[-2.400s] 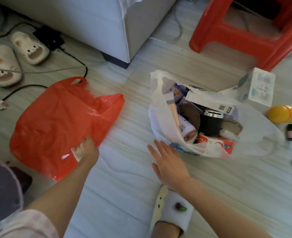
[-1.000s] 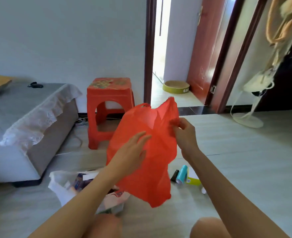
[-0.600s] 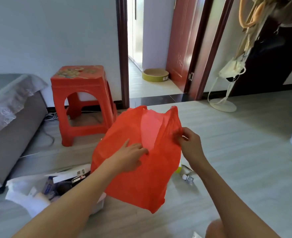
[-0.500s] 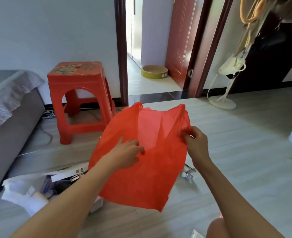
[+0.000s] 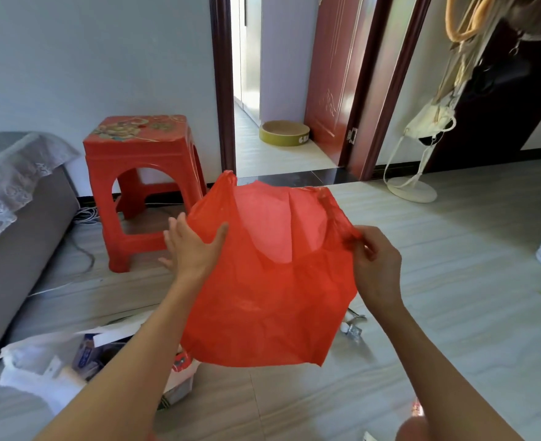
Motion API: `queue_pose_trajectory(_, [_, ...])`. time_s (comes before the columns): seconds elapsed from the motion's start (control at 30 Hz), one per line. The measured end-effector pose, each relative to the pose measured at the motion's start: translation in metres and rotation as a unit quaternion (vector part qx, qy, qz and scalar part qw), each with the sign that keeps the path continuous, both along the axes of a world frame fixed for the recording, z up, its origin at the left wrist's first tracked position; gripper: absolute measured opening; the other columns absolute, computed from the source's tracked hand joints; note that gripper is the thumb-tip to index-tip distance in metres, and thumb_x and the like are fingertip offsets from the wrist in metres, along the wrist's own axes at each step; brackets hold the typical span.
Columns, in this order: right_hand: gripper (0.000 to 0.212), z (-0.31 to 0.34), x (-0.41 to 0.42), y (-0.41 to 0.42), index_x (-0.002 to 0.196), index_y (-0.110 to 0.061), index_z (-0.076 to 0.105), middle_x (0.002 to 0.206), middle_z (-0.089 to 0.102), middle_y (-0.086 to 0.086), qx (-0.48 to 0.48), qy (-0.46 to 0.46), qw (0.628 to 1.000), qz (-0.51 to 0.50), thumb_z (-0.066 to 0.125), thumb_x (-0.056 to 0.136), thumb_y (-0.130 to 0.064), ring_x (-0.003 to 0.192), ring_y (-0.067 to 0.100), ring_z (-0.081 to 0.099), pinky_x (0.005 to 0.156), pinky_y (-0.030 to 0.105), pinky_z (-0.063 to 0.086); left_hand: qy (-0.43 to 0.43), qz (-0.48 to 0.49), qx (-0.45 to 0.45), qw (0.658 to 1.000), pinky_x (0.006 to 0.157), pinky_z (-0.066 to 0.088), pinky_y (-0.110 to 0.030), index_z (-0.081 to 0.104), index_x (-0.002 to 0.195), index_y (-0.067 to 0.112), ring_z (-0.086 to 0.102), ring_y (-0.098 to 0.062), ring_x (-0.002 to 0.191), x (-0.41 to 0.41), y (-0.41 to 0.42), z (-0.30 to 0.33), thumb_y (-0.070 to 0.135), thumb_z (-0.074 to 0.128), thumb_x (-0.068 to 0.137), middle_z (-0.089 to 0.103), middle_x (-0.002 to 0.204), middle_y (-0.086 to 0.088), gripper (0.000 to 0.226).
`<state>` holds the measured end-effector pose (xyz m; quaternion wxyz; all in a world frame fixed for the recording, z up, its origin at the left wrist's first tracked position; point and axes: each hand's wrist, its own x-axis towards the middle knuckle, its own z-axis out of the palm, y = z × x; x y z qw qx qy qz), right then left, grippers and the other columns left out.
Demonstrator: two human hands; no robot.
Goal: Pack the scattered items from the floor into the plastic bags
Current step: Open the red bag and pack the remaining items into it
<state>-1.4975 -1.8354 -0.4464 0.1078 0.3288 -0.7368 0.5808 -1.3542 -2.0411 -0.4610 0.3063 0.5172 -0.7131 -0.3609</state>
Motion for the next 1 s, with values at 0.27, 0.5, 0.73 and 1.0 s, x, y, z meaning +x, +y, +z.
queue_pose_trajectory(0.27, [0.027, -0.001, 0.015, -0.011, 0.088, -0.01, 0.06, 0.079, 0.059, -0.004, 0.032, -0.011, 0.998, 0.048, 0.04, 0.088, 0.008, 0.074, 0.002, 0.055, 0.068, 0.004, 0.039, -0.104, -0.036, 0.03, 0.993, 0.102, 0.024, -0.055, 0.043, 0.129, 0.022, 0.039, -0.035, 0.125, -0.026, 0.022, -0.001, 0.043, 0.061, 0.081, 0.052, 0.127, -0.01, 0.056])
queue_pose_trajectory(0.5, [0.016, 0.002, 0.001, -0.006, 0.093, -0.01, 0.042, 0.075, 0.048, -0.002, 0.046, -0.216, 0.973, -0.068, 0.036, 0.096, -0.025, 0.071, 0.018, 0.048, 0.062, 0.031, 0.038, -0.023, -0.049, -0.019, 0.998, 0.076, 0.041, -0.031, 0.062, 0.107, 0.018, 0.056, -0.029, 0.099, -0.017, 0.023, 0.006, 0.018, 0.052, 0.084, 0.065, 0.103, -0.008, 0.026])
queue_pose_trajectory(0.73, [0.058, 0.0, -0.013, 0.003, 0.071, -0.012, 0.052, 0.077, 0.058, 0.007, 0.047, -0.386, 0.913, -0.123, 0.041, 0.084, -0.067, 0.076, 0.023, 0.056, 0.081, 0.042, 0.047, 0.239, -0.059, 0.2, 0.948, 0.054, 0.058, -0.029, 0.06, 0.073, 0.014, 0.061, -0.015, 0.063, -0.006, 0.017, 0.014, 0.0, 0.05, 0.087, 0.06, 0.077, -0.012, 0.023])
queue_pose_trajectory(1.0, [0.021, -0.006, -0.036, 0.032, 0.08, -0.017, 0.058, 0.084, 0.063, 0.001, -0.117, -0.47, 0.873, -0.062, 0.064, 0.084, -0.037, 0.08, 0.014, 0.058, 0.069, 0.03, 0.044, 0.235, -0.152, 0.355, 0.892, 0.067, 0.058, -0.036, 0.062, 0.1, 0.009, 0.063, -0.025, 0.082, 0.025, 0.005, 0.011, 0.024, 0.061, 0.087, 0.065, 0.09, -0.01, 0.02])
